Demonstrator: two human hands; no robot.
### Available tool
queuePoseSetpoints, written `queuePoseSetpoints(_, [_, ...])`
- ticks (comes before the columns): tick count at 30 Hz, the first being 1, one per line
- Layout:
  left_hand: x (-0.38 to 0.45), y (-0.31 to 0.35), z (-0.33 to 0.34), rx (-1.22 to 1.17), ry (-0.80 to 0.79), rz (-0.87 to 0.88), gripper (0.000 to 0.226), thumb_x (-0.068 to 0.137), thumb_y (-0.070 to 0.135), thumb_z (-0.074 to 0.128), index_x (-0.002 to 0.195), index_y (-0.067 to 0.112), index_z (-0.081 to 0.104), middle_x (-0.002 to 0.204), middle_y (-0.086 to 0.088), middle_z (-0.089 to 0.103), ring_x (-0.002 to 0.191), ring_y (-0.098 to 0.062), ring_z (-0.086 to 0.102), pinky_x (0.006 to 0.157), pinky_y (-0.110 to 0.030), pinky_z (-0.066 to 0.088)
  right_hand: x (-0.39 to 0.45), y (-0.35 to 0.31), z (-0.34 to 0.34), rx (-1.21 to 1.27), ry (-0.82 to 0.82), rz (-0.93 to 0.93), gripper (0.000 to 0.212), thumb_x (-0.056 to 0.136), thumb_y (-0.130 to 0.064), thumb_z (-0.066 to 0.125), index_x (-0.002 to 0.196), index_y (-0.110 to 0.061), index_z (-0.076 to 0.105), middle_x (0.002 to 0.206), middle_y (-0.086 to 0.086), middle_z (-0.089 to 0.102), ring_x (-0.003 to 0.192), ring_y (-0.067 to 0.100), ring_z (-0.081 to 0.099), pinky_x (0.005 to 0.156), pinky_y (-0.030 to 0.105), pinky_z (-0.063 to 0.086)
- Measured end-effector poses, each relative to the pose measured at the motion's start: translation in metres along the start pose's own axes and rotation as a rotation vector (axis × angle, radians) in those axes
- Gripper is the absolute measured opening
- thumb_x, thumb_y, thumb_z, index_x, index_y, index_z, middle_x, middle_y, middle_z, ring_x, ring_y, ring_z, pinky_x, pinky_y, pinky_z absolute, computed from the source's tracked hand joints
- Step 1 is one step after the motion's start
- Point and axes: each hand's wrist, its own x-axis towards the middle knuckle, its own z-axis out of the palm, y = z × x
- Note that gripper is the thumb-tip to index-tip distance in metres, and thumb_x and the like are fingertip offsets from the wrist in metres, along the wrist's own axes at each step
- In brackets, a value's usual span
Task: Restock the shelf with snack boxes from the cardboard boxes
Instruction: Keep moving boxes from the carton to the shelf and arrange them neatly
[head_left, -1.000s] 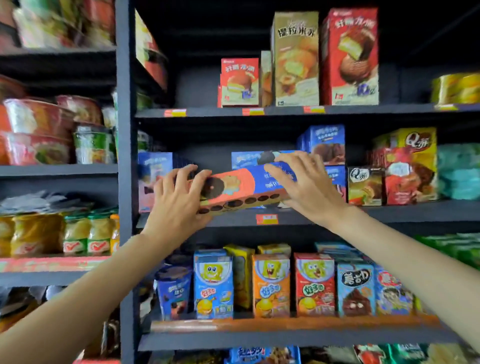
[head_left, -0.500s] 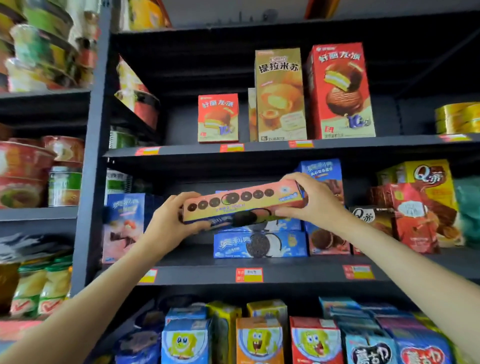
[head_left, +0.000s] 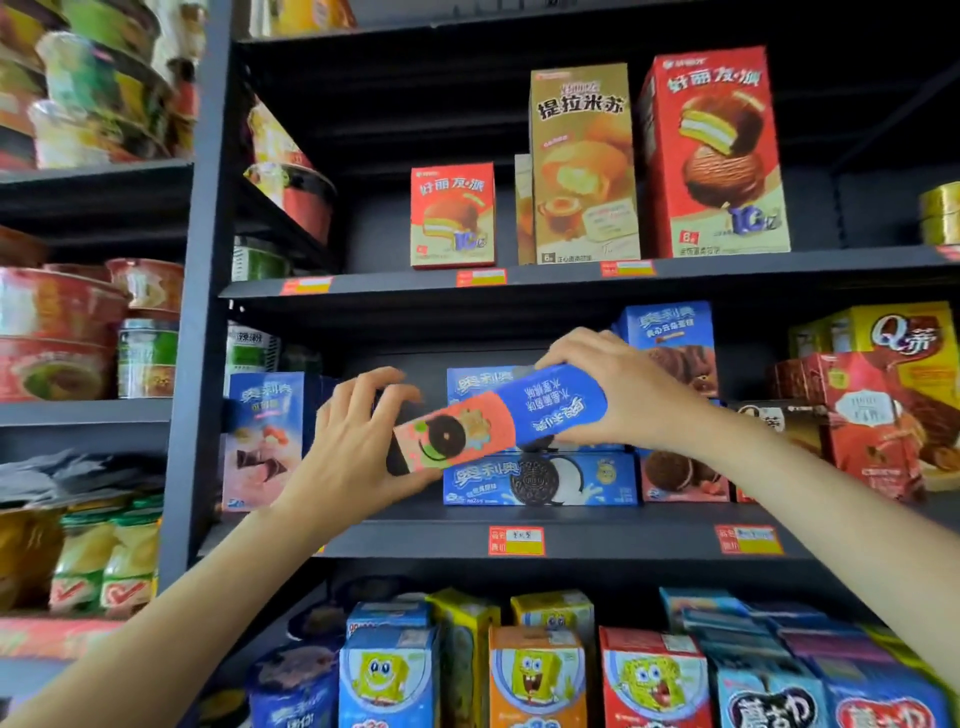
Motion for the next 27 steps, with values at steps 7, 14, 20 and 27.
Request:
queuePoseSetpoints(7, [0.038, 0.024, -0.027, -0.608, -0.314, -0.213, 0.061, 0.070, 0.037, 0.078, 0.116, 0.032, 0.040, 0.113, 0.017, 0.055, 0.108, -0.002, 0.050, 0.084, -0.017, 0.038, 0.008, -0.023, -0.025, -0.522, 0.009, -0.461, 0.065, 0.057, -0.019, 0.089, 0.114, -0.007, 0.060, 0.116, 0.011, 0.060, 0.113, 0.024, 0.040, 0.086, 0.041, 0.052])
queuePoseSetpoints(14, [0.058, 0.035, -0.054, -0.657, -0.497, -0.242, 0.056, 0.071, 0.033, 0.078, 0.121, 0.021, 0.054, 0.099, 0.010, 0.060, 0.088, -0.009, 0.059, 0.077, -0.016, 0.045, 0.022, -0.048, -0.050, -0.371, -0.106, -0.405, 0.064, 0.068, -0.019, 0.083, 0.125, -0.013, 0.055, 0.126, 0.010, 0.052, 0.119, 0.020, 0.040, 0.096, 0.033, 0.042])
queuePoseSetpoints(20, [0.027, 0.038, -0.061, -1.152, -0.551, -0.430, 0.039, 0.073, 0.029, 0.068, 0.109, 0.014, 0.065, 0.100, 0.001, 0.073, 0.092, -0.014, 0.068, 0.083, -0.026, 0.055, 0.025, -0.066, -0.069, -0.059, -0.067, -0.014, 0.079, 0.082, -0.013, 0.070, 0.145, -0.030, 0.025, 0.142, -0.003, 0.030, 0.126, 0.010, 0.036, 0.104, 0.024, 0.033])
queuePoseSetpoints(27, [0.002, 0.042, -0.043, -1.399, -0.263, -0.860, 0.026, 0.080, 0.032, 0.068, 0.091, 0.014, 0.053, 0.088, -0.003, 0.070, 0.078, -0.012, 0.067, 0.063, -0.021, 0.053, 0.007, -0.086, -0.043, 0.212, -0.158, 0.309, 0.030, 0.082, -0.036, 0.068, 0.105, -0.019, 0.060, 0.100, -0.002, 0.063, 0.090, 0.014, 0.062, 0.081, 0.028, 0.048])
